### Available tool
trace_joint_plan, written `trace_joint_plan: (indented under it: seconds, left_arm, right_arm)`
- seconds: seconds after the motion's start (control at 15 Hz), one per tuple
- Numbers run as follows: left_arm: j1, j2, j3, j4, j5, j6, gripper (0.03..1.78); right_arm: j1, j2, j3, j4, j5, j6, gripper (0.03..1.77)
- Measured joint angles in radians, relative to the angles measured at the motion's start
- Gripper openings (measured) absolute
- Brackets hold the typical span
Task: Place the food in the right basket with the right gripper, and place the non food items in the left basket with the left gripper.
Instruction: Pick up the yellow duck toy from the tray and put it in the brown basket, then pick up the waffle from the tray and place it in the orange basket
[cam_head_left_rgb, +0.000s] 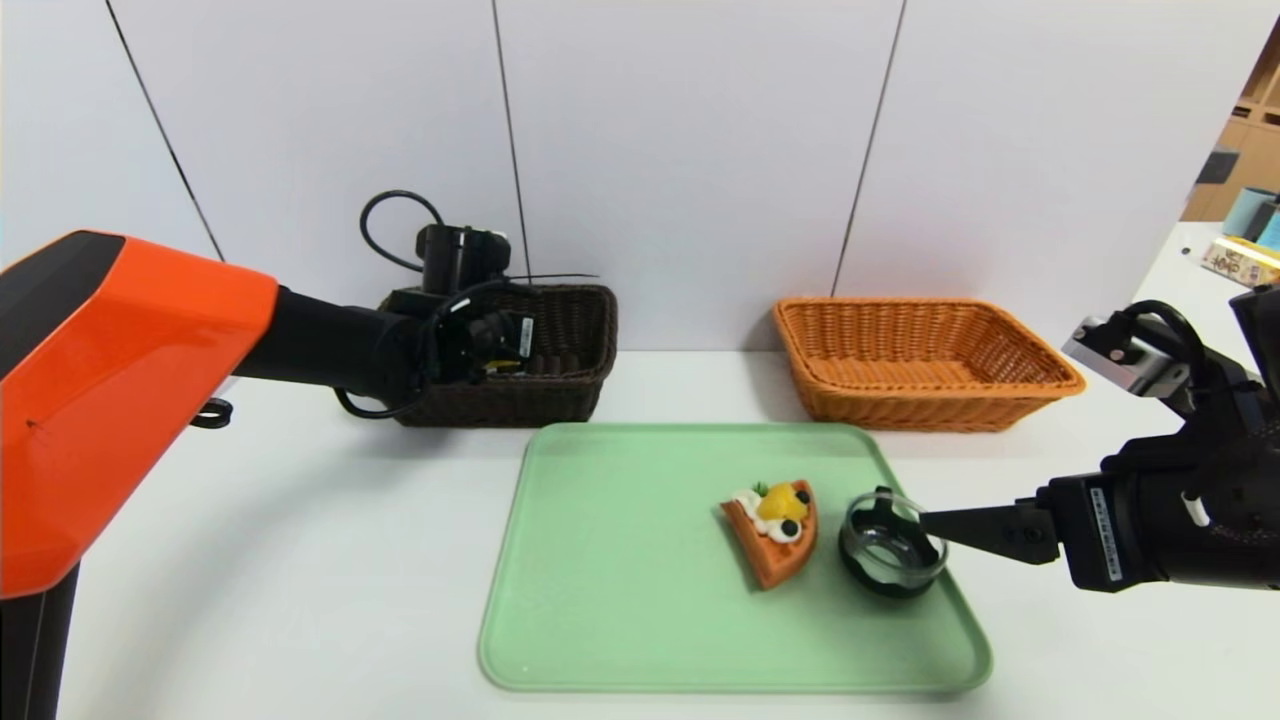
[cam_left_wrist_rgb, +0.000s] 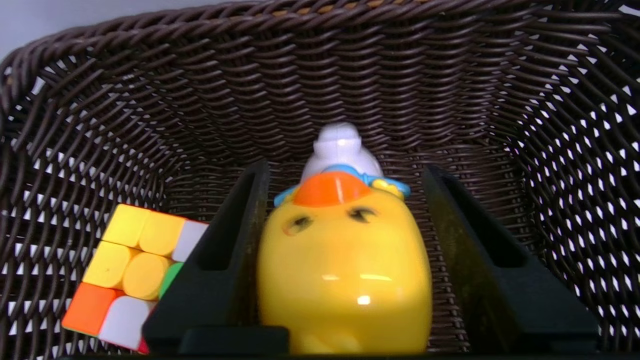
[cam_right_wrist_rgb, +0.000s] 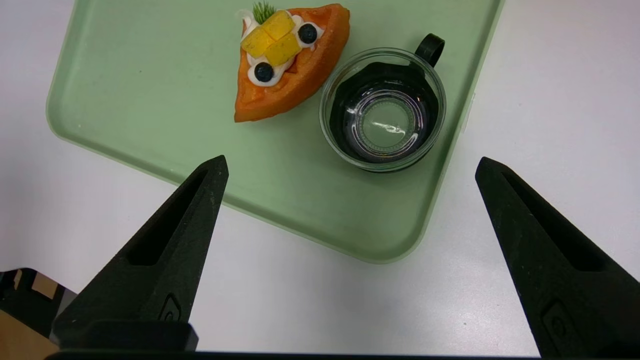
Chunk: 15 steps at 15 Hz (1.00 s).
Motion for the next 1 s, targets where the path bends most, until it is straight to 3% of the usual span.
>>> trace_joint_plan:
  seconds: [0.27,0.6,1.0]
  left_arm:
    - [0.000,-0.045,0.001,0.025,0.001,0.000,1.38]
    - [-0.019,-0.193,0.000,0.093,0.002,0.001,1.53]
    - [-0.164,-0.364,0.067,0.159,0.018,-0.007,1.62]
  right_arm:
    - [-0.001,-0.003,0.000,0.000,-0.002,0.001,1.71]
    - [-0.001,-0.010,0.000,0.000,-0.002,0.004,1.71]
    - [-0.005,-0.022,0.000,0.000,-0.004,0.005,1.71]
